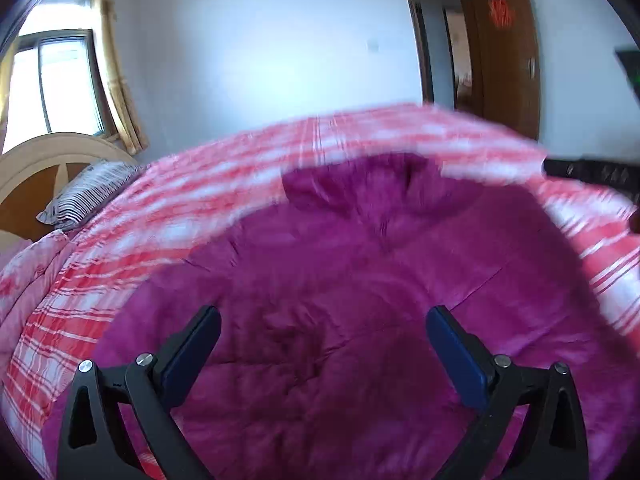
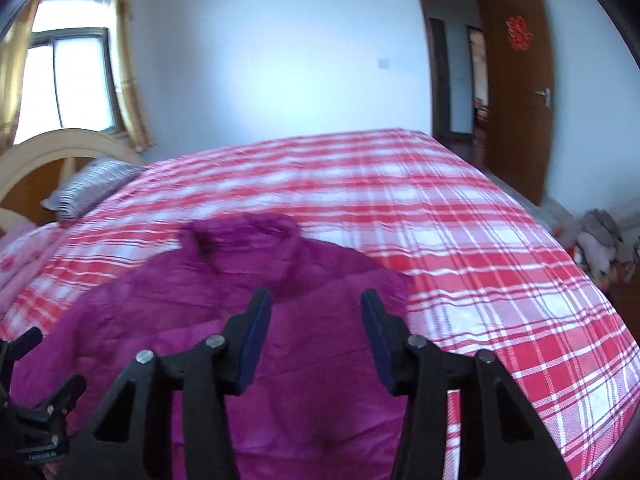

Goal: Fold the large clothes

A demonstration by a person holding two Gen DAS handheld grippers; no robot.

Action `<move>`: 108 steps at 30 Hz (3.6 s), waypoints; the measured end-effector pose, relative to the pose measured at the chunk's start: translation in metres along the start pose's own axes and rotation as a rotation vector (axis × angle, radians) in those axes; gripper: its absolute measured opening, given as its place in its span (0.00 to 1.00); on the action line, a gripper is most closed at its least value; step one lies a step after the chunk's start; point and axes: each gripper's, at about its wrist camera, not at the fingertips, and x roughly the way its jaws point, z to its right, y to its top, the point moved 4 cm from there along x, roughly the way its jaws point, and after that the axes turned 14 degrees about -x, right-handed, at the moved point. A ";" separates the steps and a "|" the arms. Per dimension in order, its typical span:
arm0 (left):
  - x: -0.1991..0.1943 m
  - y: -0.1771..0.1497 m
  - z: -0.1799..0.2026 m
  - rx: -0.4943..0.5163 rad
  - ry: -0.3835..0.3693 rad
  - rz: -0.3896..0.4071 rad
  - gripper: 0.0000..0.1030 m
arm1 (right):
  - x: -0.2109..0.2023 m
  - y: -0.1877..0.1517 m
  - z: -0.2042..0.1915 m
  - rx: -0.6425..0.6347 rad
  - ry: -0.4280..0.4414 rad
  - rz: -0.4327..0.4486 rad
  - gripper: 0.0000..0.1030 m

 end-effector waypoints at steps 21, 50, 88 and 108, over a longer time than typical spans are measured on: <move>0.068 -0.030 -0.018 -0.128 -0.003 -0.220 0.99 | 0.089 -0.064 0.021 -0.039 -0.018 -0.291 0.45; 0.069 -0.031 -0.020 -0.147 -0.020 -0.222 0.99 | 0.108 -0.026 0.017 0.022 -0.009 -0.268 0.48; -0.056 -0.043 -0.184 -0.239 0.062 -0.105 0.99 | 0.076 -0.077 -0.092 -0.175 0.043 -0.267 0.64; -0.064 -0.092 -0.323 -0.426 0.316 -0.163 0.16 | 0.072 -0.078 -0.089 -0.169 0.028 -0.252 0.68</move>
